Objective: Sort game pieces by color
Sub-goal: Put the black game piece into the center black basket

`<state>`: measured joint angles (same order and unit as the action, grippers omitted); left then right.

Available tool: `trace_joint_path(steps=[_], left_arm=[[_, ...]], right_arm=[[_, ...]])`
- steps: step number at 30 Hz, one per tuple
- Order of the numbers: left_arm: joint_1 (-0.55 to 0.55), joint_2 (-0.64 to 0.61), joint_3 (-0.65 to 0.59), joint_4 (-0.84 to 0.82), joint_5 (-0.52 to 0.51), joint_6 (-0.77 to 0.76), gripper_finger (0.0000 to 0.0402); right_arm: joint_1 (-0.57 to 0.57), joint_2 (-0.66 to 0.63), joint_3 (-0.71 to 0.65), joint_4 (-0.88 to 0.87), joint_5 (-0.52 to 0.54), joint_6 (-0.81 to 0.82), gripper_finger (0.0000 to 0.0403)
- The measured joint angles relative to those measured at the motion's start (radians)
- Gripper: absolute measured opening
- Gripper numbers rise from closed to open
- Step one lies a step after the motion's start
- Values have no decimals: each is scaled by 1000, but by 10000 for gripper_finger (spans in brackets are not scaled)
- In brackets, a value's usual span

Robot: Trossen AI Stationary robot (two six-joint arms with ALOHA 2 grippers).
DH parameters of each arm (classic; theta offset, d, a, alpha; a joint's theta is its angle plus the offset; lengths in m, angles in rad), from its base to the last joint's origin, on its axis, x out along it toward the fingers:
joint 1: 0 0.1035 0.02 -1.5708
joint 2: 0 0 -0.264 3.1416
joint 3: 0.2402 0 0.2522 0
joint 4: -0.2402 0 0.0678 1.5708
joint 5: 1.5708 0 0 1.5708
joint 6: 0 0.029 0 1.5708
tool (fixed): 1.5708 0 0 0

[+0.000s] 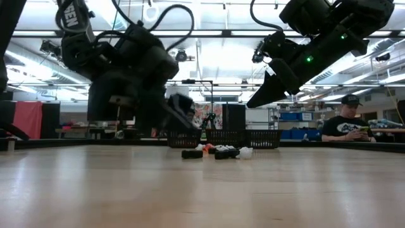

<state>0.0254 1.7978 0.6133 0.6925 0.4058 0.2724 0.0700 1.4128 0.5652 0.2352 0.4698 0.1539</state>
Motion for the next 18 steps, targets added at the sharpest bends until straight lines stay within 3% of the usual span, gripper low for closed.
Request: trace_joint_path(steps=[7,13,18], left_arm=[[157,-45,79,-3,0,10,13],[287,0,235,-115,-10,108,13],[381,53,389,-205,-35,78,13]], right_arm=[[0,0,-1,13,0,0,165],[0,0,-1,55,0,11,165],[0,0,-1,63,-5,12,165]])
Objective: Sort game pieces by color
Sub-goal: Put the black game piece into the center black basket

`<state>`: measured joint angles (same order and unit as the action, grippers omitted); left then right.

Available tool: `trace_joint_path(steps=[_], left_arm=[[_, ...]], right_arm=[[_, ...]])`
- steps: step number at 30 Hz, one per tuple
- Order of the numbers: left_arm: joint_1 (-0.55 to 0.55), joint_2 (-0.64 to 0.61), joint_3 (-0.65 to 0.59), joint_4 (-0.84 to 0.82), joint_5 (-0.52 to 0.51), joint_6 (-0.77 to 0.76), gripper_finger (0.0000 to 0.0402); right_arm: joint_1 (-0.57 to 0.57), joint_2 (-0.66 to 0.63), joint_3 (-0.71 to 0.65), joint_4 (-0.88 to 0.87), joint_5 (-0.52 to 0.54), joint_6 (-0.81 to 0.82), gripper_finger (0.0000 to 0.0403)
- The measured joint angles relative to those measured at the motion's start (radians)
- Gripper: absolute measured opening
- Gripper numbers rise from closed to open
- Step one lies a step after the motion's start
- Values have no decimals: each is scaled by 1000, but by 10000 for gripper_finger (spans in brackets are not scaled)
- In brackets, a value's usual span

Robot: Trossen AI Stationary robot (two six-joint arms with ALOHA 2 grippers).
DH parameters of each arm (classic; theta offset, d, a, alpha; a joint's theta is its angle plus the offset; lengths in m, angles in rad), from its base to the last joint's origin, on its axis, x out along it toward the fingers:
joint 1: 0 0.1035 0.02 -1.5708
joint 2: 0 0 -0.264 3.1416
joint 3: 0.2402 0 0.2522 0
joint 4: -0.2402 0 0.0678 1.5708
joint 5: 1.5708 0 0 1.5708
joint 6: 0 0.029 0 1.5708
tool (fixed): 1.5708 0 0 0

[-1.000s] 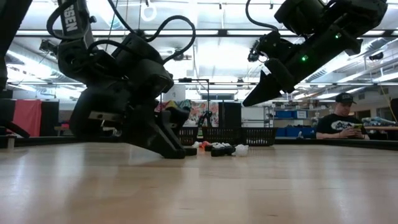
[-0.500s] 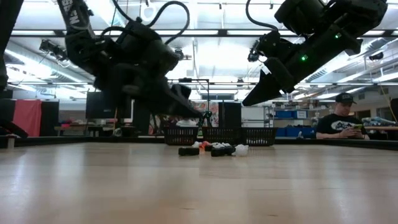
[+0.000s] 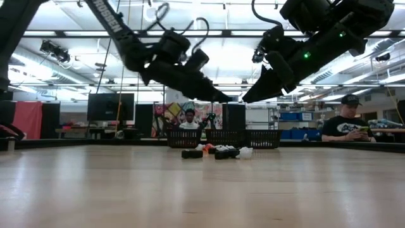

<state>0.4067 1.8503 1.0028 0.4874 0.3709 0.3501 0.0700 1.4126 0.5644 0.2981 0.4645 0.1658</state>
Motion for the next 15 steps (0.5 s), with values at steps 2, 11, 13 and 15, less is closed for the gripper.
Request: trace_joint_path(steps=[2,11,13,15], left_arm=[[33,29,78,-68,-1,-21,13],[122,152,348,-326,-25,-43,13],[132,184,370,-344,-29,-48,14],[138,209,374,-353,-41,-67,14]], right_arm=[[0,0,0,1,-12,0,165],[3,0,0,-13,-15,-2,165],[3,0,0,-19,-15,-1,165],[3,0,0,-19,-15,-1,165]])
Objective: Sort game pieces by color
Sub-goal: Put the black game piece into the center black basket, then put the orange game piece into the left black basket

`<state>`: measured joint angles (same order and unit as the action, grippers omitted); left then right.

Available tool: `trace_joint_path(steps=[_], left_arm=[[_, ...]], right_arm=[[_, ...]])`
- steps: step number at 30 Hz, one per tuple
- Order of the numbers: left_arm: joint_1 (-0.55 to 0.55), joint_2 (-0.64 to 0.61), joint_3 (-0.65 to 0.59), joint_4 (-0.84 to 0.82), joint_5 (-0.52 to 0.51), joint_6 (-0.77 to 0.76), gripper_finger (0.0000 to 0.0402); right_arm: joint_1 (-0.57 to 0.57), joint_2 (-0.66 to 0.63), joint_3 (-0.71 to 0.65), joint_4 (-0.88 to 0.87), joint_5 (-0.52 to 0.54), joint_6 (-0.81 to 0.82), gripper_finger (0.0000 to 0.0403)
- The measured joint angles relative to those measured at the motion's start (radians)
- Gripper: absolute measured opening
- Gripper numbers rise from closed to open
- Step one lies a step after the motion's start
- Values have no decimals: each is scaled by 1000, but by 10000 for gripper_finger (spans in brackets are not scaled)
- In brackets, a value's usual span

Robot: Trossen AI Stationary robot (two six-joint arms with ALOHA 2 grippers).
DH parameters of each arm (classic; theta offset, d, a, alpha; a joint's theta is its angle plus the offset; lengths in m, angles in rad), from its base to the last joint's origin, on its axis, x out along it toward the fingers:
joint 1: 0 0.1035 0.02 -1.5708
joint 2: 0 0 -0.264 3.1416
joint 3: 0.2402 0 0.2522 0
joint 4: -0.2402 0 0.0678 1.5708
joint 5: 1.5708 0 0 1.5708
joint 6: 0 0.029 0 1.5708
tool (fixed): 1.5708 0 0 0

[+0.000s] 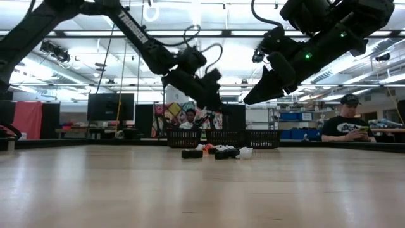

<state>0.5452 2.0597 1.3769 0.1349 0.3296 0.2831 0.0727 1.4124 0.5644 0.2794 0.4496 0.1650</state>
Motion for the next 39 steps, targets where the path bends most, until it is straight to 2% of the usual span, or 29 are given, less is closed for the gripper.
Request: trace_joint_path(steps=[8,16,19,26,30,35,39], left_arm=[[10,24,38,-115,-65,-37,27],[-3,24,40,-109,-70,-37,122],[-17,17,40,-117,-82,-37,139],[-73,-77,40,-191,-196,88,143],[-110,-126,41,-280,-195,182,142],[-152,-141,39,-423,-155,215,142],[-202,-151,-4,-421,-134,231,142]], right_arm=[[-1,0,0,0,0,-8,165],[-2,0,0,-5,1,-7,165],[-2,0,0,-14,1,-5,165],[-2,0,0,-34,28,14,165],[2,0,0,-33,29,-1,165],[7,0,0,-33,29,-3,165],[10,0,0,-33,29,-3,165]])
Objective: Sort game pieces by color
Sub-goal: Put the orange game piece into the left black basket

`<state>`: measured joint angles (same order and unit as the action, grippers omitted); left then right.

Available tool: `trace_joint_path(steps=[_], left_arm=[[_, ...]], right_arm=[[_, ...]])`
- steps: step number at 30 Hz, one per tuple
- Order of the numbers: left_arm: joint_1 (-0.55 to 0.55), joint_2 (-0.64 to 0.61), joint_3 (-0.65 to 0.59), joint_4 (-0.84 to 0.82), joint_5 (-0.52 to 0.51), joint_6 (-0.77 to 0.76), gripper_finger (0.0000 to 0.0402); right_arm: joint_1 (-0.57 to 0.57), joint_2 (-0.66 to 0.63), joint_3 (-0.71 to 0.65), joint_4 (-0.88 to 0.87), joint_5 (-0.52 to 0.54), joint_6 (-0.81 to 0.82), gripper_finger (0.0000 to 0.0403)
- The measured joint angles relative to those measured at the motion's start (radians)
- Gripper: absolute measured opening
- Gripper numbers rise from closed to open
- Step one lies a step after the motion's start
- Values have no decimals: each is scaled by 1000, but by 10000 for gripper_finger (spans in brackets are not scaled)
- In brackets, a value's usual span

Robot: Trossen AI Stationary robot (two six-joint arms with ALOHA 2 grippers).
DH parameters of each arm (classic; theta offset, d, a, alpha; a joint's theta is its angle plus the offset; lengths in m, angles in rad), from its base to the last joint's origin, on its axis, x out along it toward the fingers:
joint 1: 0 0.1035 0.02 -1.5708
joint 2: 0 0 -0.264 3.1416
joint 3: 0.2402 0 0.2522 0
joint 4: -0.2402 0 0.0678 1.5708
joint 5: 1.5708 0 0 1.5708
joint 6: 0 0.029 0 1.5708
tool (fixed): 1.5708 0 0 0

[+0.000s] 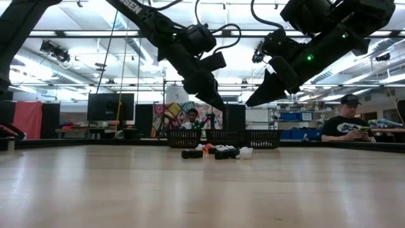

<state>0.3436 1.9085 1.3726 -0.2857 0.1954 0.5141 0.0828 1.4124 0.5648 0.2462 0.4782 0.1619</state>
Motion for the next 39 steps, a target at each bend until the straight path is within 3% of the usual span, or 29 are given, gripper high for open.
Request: trace_joint_path(steps=[13,30,39], left_arm=[[-65,-12,-172,97,0,8,141],[-13,-12,-190,69,29,102,141],[-40,-11,-191,14,11,70,141]], right_arm=[[3,0,0,48,0,-34,165],[2,0,1,74,-26,-34,165],[2,0,1,114,-27,-36,165]])
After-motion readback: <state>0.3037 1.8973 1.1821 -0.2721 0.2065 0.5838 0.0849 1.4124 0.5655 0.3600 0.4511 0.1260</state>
